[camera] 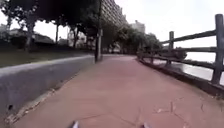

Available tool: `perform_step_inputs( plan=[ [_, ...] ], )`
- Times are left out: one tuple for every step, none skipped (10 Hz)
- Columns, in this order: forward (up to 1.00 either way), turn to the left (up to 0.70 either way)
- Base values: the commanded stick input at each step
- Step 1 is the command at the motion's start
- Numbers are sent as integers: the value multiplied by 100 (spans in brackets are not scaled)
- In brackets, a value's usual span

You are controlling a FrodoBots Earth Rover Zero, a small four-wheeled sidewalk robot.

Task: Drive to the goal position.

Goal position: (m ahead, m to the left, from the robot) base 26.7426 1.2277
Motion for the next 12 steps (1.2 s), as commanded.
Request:
perform_step_inputs(
  plan=[
    [70, 0],
    [70, 0],
    [70, 0],
    [70, 0],
    [70, 0],
    [70, 0],
    [70, 0],
    [70, 0],
    [70, 0],
    [70, -6],
    [70, -23],
    [70, -30]
  ],
)
